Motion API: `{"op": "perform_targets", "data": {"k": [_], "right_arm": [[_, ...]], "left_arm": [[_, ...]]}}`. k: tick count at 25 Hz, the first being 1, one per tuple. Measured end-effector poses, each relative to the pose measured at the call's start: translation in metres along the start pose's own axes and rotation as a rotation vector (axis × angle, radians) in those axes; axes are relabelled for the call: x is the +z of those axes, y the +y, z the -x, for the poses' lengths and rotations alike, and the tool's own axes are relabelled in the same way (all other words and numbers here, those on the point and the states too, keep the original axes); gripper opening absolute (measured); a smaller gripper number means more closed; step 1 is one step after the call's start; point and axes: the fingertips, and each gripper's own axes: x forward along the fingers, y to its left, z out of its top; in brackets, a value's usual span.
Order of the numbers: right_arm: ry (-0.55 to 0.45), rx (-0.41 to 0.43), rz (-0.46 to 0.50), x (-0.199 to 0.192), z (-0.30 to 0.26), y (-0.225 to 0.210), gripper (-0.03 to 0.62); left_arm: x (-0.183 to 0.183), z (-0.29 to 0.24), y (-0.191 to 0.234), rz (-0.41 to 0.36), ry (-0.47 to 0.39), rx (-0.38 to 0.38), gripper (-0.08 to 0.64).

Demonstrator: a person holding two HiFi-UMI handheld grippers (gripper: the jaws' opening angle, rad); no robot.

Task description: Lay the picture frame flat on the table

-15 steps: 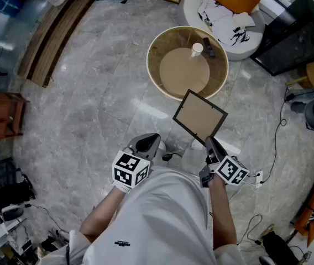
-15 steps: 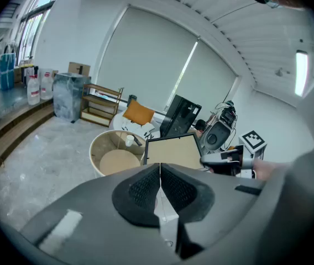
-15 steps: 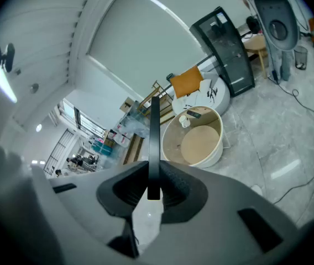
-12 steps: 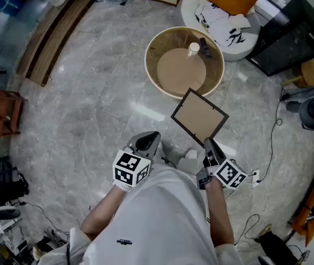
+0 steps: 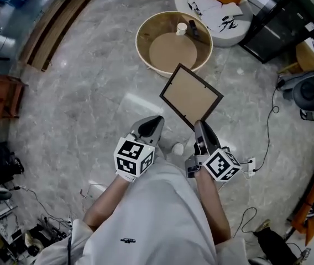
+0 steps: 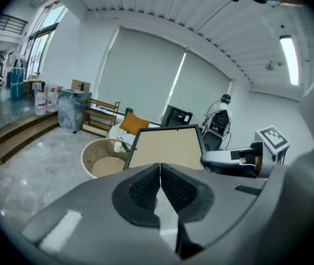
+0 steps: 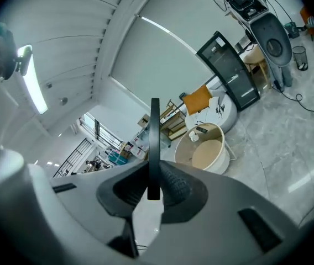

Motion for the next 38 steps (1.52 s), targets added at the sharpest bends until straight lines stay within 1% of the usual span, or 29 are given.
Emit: {"op": "perform_targets", "data": {"k": [4,7,13,17,20,23,28,31,34,38], "right_arm": [[-0.009,0.05,0.019,0.002,0.053,-0.015,0.058],[-0.004,0.052,0.025,-0.001,0.079,-0.028,0.058],[-0.011,0.045,-0.011,-0.001,0.101,-0.038,0.058],[-0.029,0.046,-0.027,0.009,0.113,-0.049,0.058],[-0.033,0.049,-0.035,0.019,0.114,-0.058,0.058],[-0.033,0.05,-0.04,0.03,0.104,-0.063,0.058],[-0.024,0.023,-0.023,0.039,0.079,-0.071,0.058],[-0.022,0.017,-0.021,0.058,0.056,-0.08,0.058],[-0.019,0.006,-0.012,0.08,0.026,-0.087,0.058],[-0.001,0.003,-0.023,0.105,-0.032,-0.092,0.058]], "left_arm": [[-0.028,0.01,-0.054,0.011,0.003,0.019,0.008],[-0.041,0.016,-0.078,0.013,0.012,0.026,0.008],[-0.045,0.025,-0.102,0.001,0.021,0.023,0.008],[-0.04,0.021,-0.116,-0.007,0.001,0.026,0.008],[-0.037,0.013,-0.122,-0.018,0.002,0.034,0.008],[-0.03,0.004,-0.117,-0.011,-0.004,0.038,0.008],[-0.03,-0.018,-0.093,0.051,0.025,0.023,0.008],[-0.011,-0.043,-0.079,0.063,0.006,0.024,0.008],[0.013,-0.074,-0.063,0.075,-0.006,0.01,0.008],[0.043,-0.123,-0.026,0.083,0.018,-0.02,0.008]]}}
